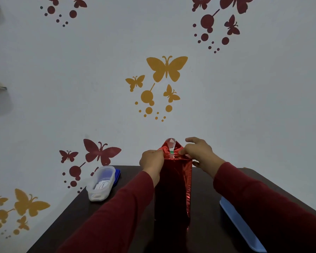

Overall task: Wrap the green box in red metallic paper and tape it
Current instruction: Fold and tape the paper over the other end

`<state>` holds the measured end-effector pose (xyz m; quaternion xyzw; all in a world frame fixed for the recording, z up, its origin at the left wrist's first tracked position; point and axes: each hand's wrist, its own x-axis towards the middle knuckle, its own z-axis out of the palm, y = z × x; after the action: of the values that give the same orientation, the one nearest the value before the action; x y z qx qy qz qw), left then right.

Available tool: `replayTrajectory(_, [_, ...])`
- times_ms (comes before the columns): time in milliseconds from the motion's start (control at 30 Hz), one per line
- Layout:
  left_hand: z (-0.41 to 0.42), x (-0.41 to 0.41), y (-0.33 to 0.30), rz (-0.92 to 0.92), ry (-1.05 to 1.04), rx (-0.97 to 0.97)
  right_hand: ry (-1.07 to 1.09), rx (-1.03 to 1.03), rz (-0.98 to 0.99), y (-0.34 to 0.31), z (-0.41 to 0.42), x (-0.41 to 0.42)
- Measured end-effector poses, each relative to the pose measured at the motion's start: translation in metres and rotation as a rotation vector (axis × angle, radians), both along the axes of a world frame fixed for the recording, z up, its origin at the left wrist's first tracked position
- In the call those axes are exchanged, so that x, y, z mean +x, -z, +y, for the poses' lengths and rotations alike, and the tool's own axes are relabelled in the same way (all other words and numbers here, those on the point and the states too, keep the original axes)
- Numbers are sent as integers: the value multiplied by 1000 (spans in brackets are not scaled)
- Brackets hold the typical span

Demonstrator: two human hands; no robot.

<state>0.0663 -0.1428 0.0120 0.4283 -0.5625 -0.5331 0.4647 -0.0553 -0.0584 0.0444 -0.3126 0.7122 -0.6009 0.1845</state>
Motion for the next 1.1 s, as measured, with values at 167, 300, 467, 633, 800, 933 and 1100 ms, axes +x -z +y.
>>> replayTrajectory(167, [-2,0,-5,12,10,35,71,-101,-54,8,12,-4])
replayTrajectory(300, [23,14,-2,41,-121,-239,118,-192,-18,19,34,-6])
replayTrajectory(467, [68,15,28,67,-158,-841,117,-260,-21,40,85,-3])
replayTrajectory(633, [114,-25,74,78,129,-1261,227,-166,191,72,144,-19])
replayTrajectory(800, [135,-80,121,-50,499,-1172,426,74,438,100,188,-55])
replayTrajectory(933, [134,-115,145,-155,581,-1113,433,359,386,110,205,-80])
replayTrajectory(1100, [126,-121,155,-216,634,-1012,204,353,-196,108,201,-80])
